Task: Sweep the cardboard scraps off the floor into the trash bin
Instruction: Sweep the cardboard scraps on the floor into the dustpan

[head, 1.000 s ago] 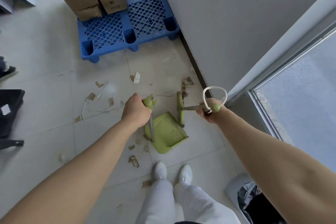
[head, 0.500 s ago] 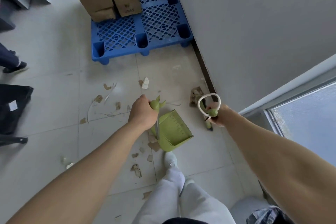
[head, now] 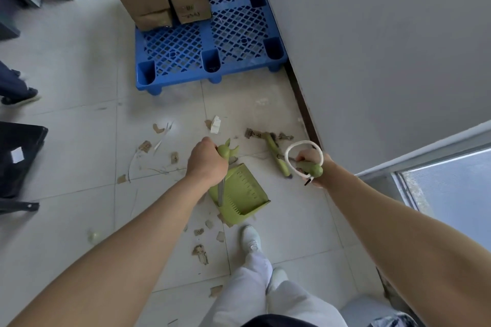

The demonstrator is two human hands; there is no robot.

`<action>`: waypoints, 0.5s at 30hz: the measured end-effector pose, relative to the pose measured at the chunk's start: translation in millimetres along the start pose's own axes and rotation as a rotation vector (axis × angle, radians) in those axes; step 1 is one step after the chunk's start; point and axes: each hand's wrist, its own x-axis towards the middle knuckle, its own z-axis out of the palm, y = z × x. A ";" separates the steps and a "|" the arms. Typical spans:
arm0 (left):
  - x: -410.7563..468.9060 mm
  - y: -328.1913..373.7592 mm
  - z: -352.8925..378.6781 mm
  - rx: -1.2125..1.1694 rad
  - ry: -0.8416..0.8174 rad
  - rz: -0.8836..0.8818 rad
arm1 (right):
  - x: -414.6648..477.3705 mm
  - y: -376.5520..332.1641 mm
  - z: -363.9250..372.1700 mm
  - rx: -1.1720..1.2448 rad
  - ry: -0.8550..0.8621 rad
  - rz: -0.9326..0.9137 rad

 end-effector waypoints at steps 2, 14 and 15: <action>5.5 1.3 -2.1 -0.013 0.000 -0.002 | 2.6 -9.0 -3.7 0.019 0.016 -0.019; 42.4 -3.0 -6.6 -0.031 -0.011 0.027 | 37.1 -31.5 28.6 -0.051 -0.021 0.034; 45.5 -2.1 -7.1 -0.040 -0.010 0.024 | 35.0 -32.6 33.9 -0.070 -0.044 0.024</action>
